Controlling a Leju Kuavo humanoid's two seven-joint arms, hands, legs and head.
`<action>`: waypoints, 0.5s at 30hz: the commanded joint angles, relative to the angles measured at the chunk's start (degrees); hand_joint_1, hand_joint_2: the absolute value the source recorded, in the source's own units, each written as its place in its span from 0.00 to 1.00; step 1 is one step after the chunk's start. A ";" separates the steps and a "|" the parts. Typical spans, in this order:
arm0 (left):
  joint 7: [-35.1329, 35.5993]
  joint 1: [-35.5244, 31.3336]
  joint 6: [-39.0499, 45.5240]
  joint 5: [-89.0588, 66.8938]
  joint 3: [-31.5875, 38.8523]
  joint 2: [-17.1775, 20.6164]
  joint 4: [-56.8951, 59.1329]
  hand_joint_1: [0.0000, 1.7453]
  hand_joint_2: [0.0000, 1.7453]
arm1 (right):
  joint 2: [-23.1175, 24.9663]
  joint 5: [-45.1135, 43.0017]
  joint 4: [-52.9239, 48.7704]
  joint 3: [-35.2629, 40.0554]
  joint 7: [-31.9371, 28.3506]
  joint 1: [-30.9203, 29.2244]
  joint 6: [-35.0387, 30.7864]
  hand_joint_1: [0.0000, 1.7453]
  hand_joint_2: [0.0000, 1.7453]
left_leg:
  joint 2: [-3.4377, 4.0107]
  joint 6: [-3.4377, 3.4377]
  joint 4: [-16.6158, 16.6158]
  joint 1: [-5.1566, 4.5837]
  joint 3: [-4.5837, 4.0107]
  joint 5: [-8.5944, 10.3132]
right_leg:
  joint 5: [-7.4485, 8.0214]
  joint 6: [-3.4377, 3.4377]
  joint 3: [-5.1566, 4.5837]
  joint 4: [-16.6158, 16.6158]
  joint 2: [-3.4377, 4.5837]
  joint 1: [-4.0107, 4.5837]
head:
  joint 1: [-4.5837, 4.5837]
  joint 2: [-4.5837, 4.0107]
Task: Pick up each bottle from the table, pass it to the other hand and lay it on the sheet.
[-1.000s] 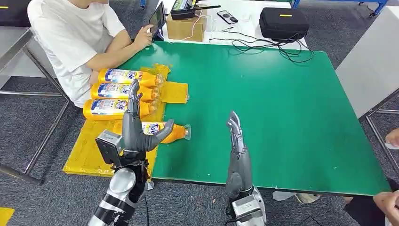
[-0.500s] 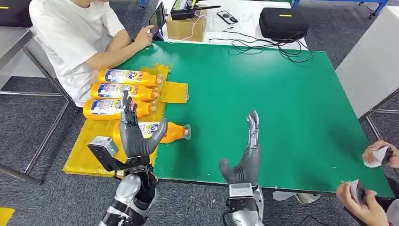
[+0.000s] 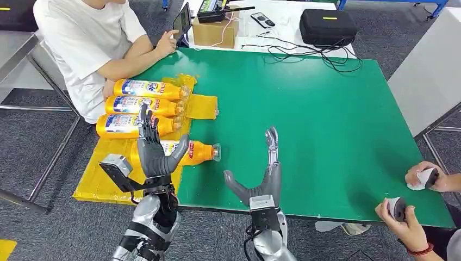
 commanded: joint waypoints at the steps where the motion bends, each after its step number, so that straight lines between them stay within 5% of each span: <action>1: 0.13 -0.38 -0.49 -5.83 2.35 -0.18 4.58 0.00 1.00 | 0.06 0.80 7.94 -1.61 -0.26 -1.66 -0.18 0.00 0.00 | 0.07 -0.04 -0.10 0.01 0.25 -0.07 | -0.06 -0.09 0.23 -0.08 0.03 0.02 | -0.02 0.00; 5: 0.13 -2.19 1.07 -6.53 0.33 -0.83 7.27 0.00 1.00 | -1.88 3.74 5.29 -0.15 -0.26 -2.27 -0.18 0.00 0.00 | 0.01 -0.05 -0.05 0.02 0.18 -0.07 | -0.06 -0.09 0.20 -0.05 -0.02 0.04 | -0.02 0.00; 6: 0.13 -2.87 1.50 -5.65 -0.47 -0.83 8.33 0.00 1.00 | -1.89 4.53 5.47 -0.51 -0.26 -2.56 -0.18 0.00 1.00 | 0.01 -0.06 -0.02 0.03 0.27 -0.11 | -0.11 -0.12 0.27 -0.03 -0.04 0.05 | 0.00 0.00; 15: 0.13 -3.01 4.25 -6.88 -2.39 -0.76 7.71 0.00 1.00 | -4.63 -7.96 10.97 5.66 -0.26 -6.21 3.23 0.00 1.00 | 0.05 -0.03 -0.05 0.02 0.19 -0.06 | -0.04 -0.09 0.18 -0.07 0.00 0.03 | 0.00 0.00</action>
